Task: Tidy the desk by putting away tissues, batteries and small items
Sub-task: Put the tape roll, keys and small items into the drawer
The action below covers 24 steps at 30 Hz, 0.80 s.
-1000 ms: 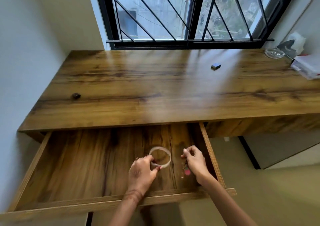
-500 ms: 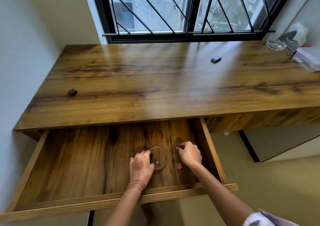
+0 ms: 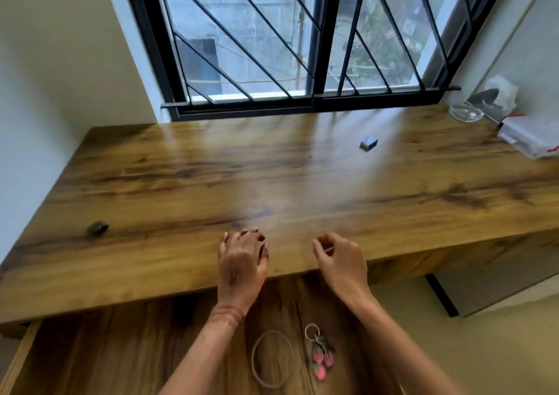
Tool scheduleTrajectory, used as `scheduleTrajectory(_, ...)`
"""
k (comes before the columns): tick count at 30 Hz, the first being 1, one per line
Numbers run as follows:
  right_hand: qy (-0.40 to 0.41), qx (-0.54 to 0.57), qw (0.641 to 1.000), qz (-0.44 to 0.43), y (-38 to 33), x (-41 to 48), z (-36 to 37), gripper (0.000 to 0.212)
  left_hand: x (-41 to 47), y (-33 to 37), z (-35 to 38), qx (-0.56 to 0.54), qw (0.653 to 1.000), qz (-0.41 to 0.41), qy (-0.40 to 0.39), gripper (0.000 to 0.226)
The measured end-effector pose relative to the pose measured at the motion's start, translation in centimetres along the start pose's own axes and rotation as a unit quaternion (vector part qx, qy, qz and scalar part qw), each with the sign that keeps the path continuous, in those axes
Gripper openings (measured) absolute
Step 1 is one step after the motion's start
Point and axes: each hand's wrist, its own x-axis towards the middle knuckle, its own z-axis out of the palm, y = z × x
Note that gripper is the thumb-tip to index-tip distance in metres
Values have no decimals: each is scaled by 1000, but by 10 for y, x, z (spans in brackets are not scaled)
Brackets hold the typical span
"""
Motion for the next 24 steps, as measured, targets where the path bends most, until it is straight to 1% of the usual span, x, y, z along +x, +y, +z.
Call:
scheduleTrajectory(1, 21, -6, 1000, 0, -1, 20, -3, 19, 16, -3, 7, 5, 1000, 3, -15, 32)
scheduleTrajectory(3, 41, -15, 999, 1, 3, 62, -3, 19, 46, -8, 19, 6, 998, -1, -68, 40)
scheduleTrajectory(6, 33, -32, 999, 22, 22, 126, 5, 23, 84, -18, 34, 27, 983, -11, -183, 58)
scheduleTrajectory(8, 22, -51, 998, 40, 35, 166, 10, 31, 101, -29, 44, 45, 969, -8, -243, 73)
scheduleTrajectory(9, 20, -64, 997, 49, 41, 186, 12, 34, 108, -33, 48, 35, 964, -10, -263, 83)
scheduleTrajectory(11, 25, -90, 993, 66, 54, 221, 14, 41, 118, -38, 55, 15, 964, -16, -264, 114)
scheduleTrajectory(12, 30, -101, 992, 76, 59, 237, 14, 45, 120, -39, 59, 22, 966, -16, -257, 125)
scheduleTrajectory(13, 30, -110, 990, 86, 65, 252, 14, 51, 122, -40, 63, 32, 968, -18, -250, 129)
scheduleTrajectory(16, 24, -135, 984, 112, 81, 288, 13, 68, 123, -41, 66, 43, 970, -17, -240, 127)
scheduleTrajectory(19, 15, -182, 973, 138, 91, 317, 10, 77, 123, -42, 70, 42, 971, -15, -233, 120)
scheduleTrajectory(22, -26, -229, 962, 145, 96, 337, 6, 80, 122, -42, 70, 41, 975, -19, -216, 112)
scheduleTrajectory(24, -24, -255, 957, 134, 99, 344, 6, 78, 122, -41, 71, 41, 977, -25, -209, 111)
